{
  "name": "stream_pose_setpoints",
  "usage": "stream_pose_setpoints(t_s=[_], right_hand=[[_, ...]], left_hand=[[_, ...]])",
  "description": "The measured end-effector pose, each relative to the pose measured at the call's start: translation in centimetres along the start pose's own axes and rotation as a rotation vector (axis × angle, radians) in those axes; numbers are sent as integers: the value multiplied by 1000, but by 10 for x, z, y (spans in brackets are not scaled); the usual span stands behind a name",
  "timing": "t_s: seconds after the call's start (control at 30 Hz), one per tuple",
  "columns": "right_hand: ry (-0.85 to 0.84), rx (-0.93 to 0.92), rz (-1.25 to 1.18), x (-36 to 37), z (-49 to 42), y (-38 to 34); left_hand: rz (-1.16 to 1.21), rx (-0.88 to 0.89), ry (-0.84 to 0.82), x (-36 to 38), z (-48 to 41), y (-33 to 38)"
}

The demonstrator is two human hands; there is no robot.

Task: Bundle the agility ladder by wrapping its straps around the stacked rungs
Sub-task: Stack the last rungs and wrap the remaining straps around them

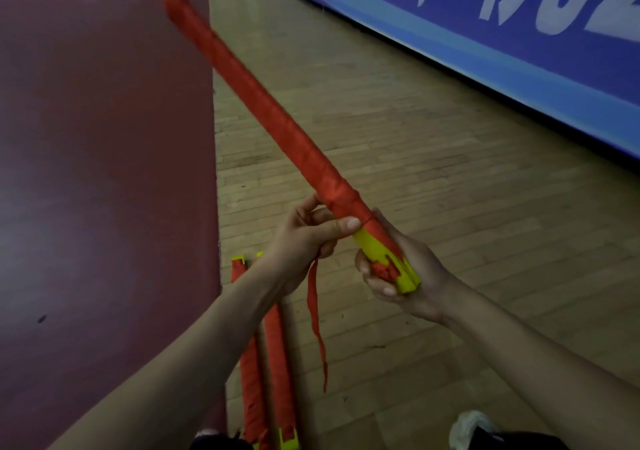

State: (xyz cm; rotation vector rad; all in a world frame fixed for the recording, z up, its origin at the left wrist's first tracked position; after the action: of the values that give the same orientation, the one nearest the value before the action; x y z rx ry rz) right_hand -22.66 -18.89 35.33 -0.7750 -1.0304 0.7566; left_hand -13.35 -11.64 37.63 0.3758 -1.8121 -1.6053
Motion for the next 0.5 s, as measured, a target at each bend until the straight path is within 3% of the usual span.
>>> stream_pose_setpoints(t_s=[0.07,0.2,0.33,0.4,0.5], right_hand=[[95,-10,120,-7,-3,-2],[126,-26,368,-7,1,0],[430,-226,783,-19,6,-4],[418,-327,824,-17,6,-3],[381,-436,687,-15,7,-7]], left_hand=[[-49,23,60,-5,-2,1],[-142,41,140,-7,-1,-4],[-167,47,185,-6,-3,-9],[-151,53,197,-9,-4,-7],[-117,65,158,-11,-5,-1]])
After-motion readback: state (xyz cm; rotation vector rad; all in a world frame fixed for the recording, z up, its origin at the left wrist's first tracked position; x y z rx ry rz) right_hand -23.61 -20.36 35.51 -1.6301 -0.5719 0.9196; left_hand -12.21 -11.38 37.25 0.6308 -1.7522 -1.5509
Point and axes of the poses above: each hand's wrist, its own z-axis away from the middle knuckle, its own x-axis out of the palm, y = z × x, the point moved 6 cm from there along -z, towards the middle knuckle, and after that the axes turned 3 degrees about y, right-handed, at the moved point
